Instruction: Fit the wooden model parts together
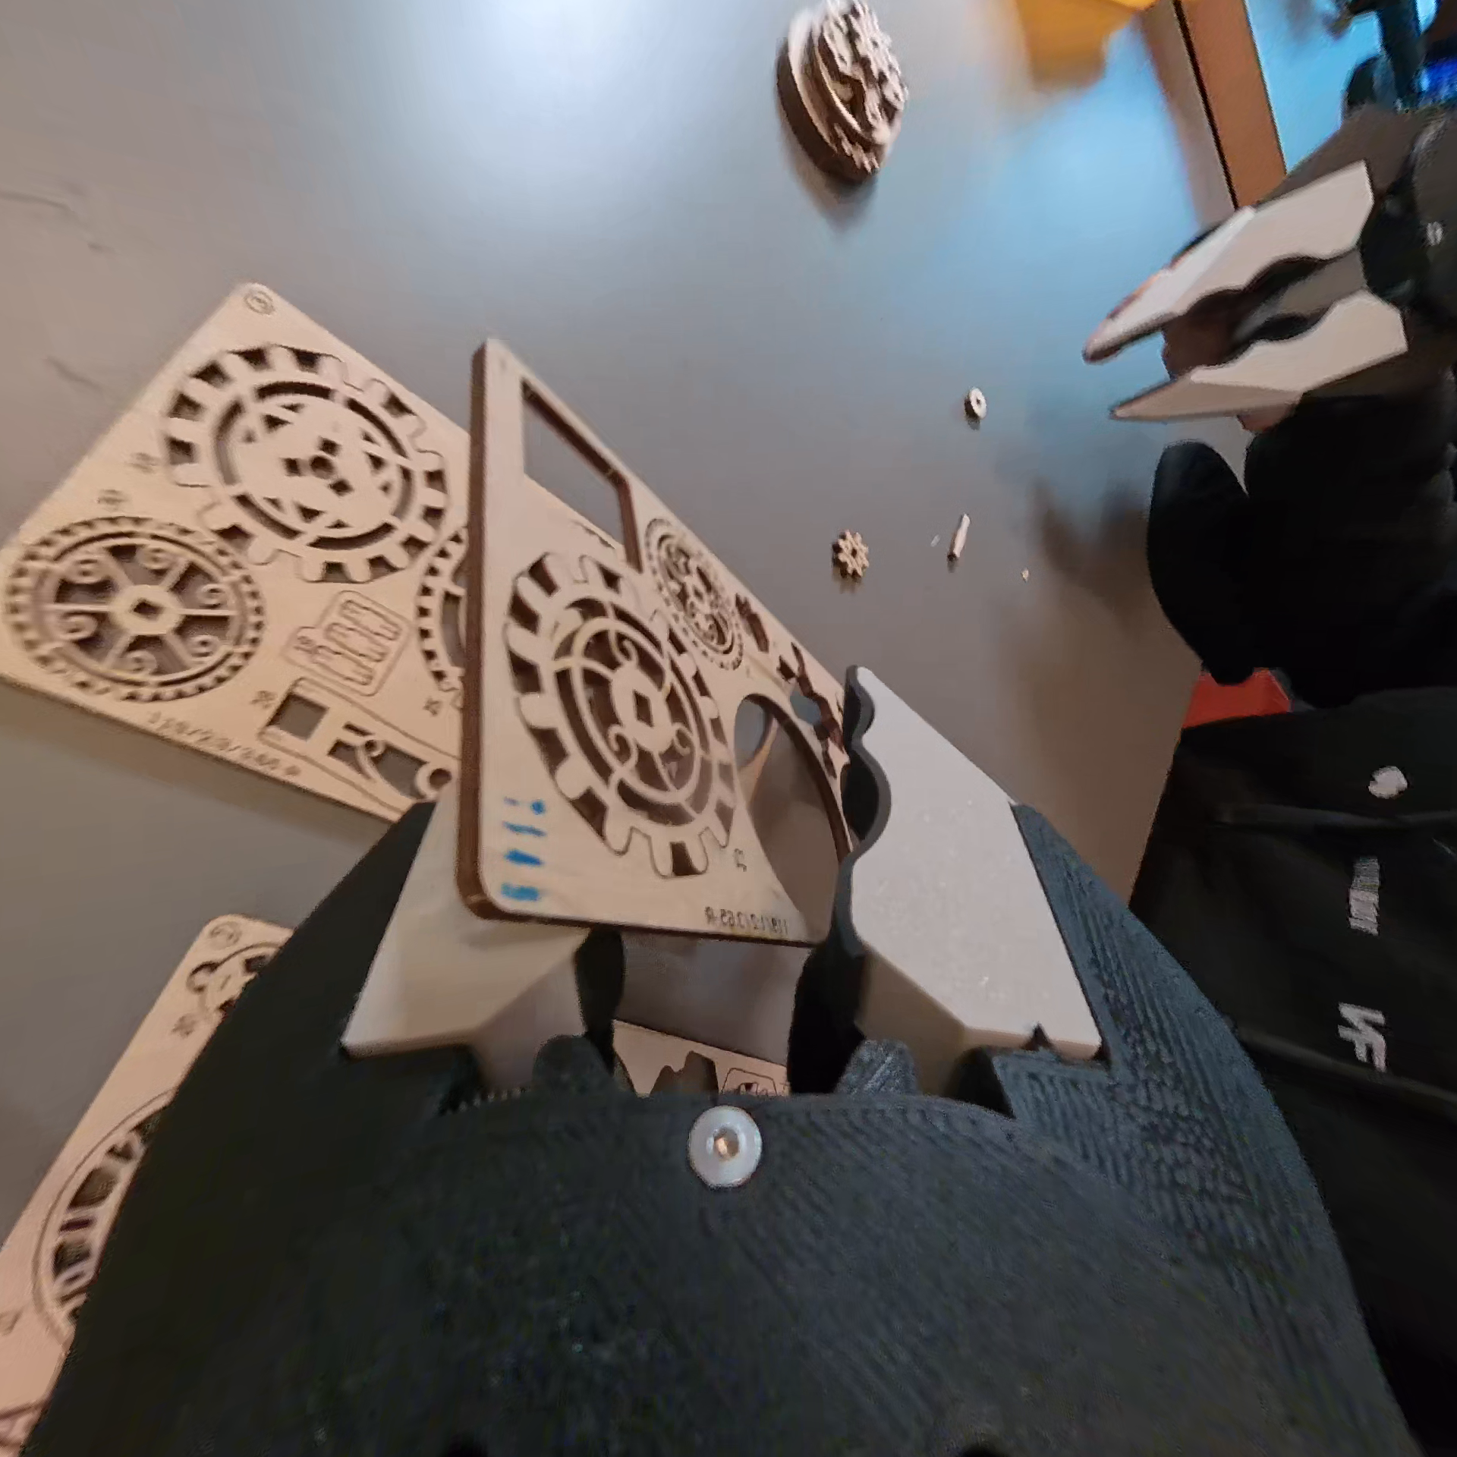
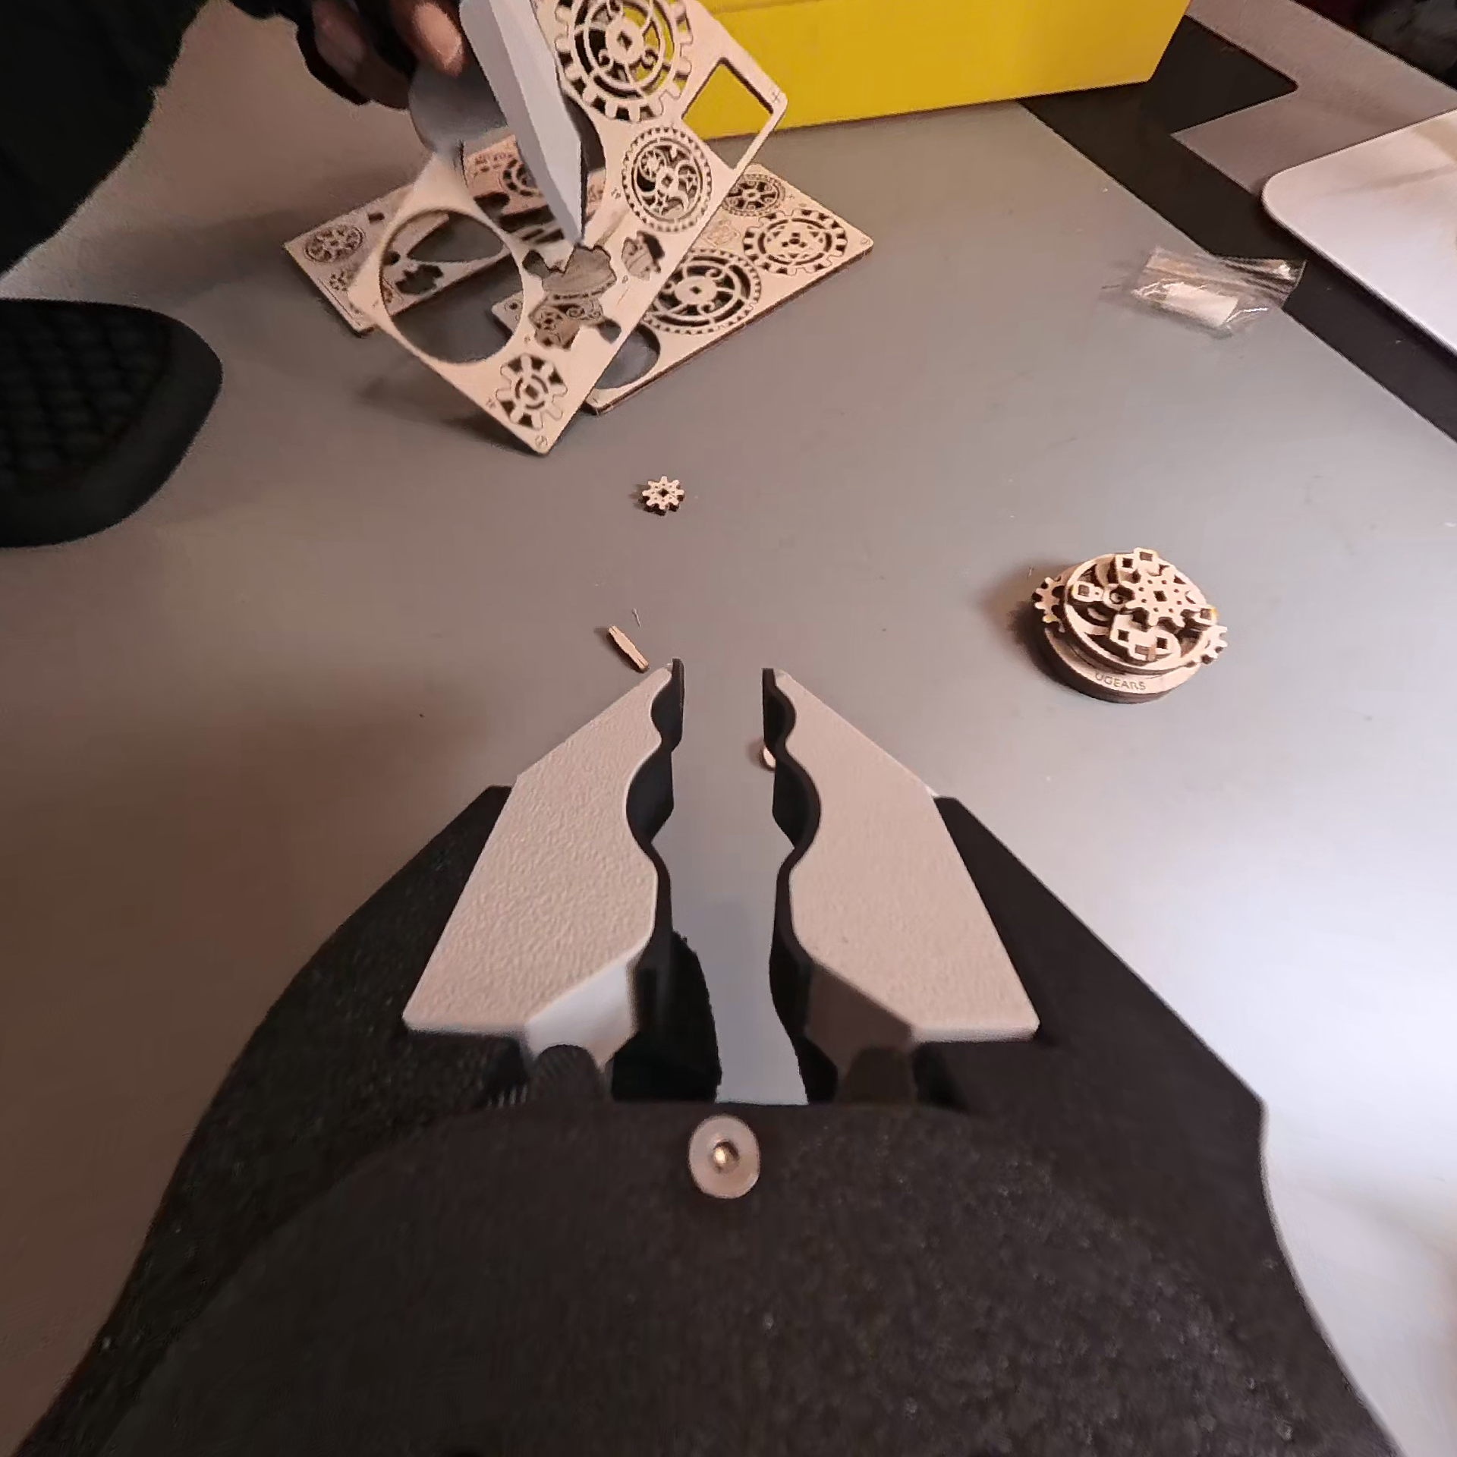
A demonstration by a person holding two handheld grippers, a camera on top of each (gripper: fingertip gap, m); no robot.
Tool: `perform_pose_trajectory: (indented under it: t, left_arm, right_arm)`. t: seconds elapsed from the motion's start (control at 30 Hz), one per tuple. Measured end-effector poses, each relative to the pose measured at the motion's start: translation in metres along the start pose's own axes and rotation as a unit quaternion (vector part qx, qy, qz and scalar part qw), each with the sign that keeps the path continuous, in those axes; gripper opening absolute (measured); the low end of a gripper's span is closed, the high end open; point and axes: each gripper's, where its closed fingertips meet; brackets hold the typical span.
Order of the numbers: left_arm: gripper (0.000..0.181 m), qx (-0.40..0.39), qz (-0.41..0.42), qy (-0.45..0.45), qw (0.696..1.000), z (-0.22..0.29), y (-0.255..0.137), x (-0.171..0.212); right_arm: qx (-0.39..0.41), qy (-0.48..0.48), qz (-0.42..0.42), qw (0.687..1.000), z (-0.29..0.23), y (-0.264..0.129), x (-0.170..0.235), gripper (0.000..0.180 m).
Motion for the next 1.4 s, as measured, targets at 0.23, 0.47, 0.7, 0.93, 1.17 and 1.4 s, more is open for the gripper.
perform_pose_trajectory:
  t: [0.23, 0.47, 0.7, 0.93, 1.17, 1.4]
  left_arm:
    - [0.069, -0.023, -0.070, 0.031, 0.997, 0.000, 0.009, 0.005]
    - [0.084, -0.182, 0.072, 0.183, 0.963, 0.005, -0.021, -0.036]
    - [0.044, -0.107, 0.411, 0.355, 0.833, 0.105, -0.072, -0.073]
    - [0.009, 0.041, 0.470, 0.324, 0.820, 0.146, -0.073, -0.066]
    - [0.000, 0.030, 0.504, 0.344, 0.792, 0.157, -0.068, -0.073]
    - [0.007, 0.008, 0.434, 0.287, 0.854, 0.126, -0.026, -0.076]
  right_arm:
    - [-0.002, -0.001, 0.005, 1.000, -0.002, 0.000, 0.000, 0.017]
    - [0.008, 0.027, 0.023, 0.999, 0.007, -0.003, 0.003, 0.019]
    - [0.016, 0.026, 0.023, 0.999, 0.012, 0.001, 0.004, 0.020]
    - [0.033, 0.001, 0.050, 0.998, 0.012, 0.001, -0.004, 0.015]
    - [0.051, -0.021, 0.080, 0.995, 0.015, 0.000, -0.010, 0.007]
    - [0.104, -0.040, 0.101, 0.989, 0.030, -0.008, -0.011, 0.001]
Point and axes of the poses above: each gripper's, where its closed fingertips meet, y out along the fingers, x out of its underside, z = x × y across the jaws, and after that the axes turned 9 degrees about -y, right-handed
